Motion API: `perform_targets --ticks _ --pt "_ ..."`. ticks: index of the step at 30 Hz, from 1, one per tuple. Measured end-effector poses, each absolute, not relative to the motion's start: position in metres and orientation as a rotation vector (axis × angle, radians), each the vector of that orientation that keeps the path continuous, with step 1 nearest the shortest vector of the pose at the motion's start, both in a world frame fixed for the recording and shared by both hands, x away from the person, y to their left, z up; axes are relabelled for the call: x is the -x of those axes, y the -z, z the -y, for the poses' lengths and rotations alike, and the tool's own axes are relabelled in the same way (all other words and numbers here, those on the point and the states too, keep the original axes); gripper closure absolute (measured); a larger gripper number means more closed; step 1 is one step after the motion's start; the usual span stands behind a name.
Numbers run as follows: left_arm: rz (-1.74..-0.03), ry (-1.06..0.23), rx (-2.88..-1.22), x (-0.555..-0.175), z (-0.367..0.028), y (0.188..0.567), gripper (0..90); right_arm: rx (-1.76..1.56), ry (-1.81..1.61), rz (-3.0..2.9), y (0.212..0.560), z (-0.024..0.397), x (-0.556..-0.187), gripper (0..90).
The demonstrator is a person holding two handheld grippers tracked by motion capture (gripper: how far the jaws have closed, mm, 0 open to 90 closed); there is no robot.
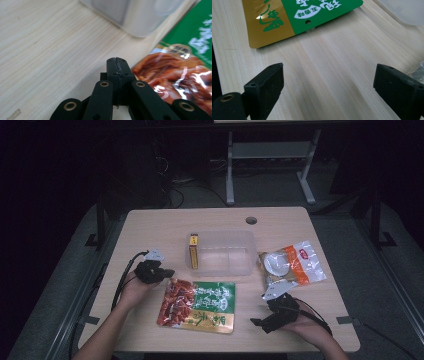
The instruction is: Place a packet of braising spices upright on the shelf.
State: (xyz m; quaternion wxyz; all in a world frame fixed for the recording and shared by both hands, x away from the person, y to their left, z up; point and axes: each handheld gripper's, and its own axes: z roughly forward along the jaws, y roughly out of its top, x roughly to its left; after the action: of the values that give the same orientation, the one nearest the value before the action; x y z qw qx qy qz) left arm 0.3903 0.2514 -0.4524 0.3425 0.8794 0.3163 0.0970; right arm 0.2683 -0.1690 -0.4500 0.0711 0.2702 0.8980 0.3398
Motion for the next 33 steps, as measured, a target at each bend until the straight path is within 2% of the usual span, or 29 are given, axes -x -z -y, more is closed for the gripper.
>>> perform_targets --ticks 11,23,29,30,31,33 --pt "-0.839 -0.219 -2.293 -0.393 -0.251 0.458 90.0 -0.824 -1.022 -2.696 0.449 0.169 -0.268 9.2" --pt "-0.797 -0.118 -2.320 -0.380 -0.249 0.459 90.0 -0.825 -1.019 -2.695 0.450 0.170 -0.268 9.2" --pt "-0.768 -0.150 -2.259 -0.375 -0.256 0.447 89.9 -0.818 -1.020 -2.700 0.450 0.169 -0.267 9.2" --pt "-0.754 -0.147 -2.222 -0.371 -0.259 0.441 79.6 -0.805 -1.023 -2.701 0.450 0.169 -0.267 9.2" --pt "-0.701 -0.094 -2.205 -0.367 -0.262 0.436 74.2 -0.809 -1.021 -2.702 0.449 0.169 -0.266 9.2" --pt "-0.602 -0.075 -2.217 -0.359 -0.262 0.436 62.6 -0.815 -1.034 -2.698 0.449 0.171 -0.268 9.2"
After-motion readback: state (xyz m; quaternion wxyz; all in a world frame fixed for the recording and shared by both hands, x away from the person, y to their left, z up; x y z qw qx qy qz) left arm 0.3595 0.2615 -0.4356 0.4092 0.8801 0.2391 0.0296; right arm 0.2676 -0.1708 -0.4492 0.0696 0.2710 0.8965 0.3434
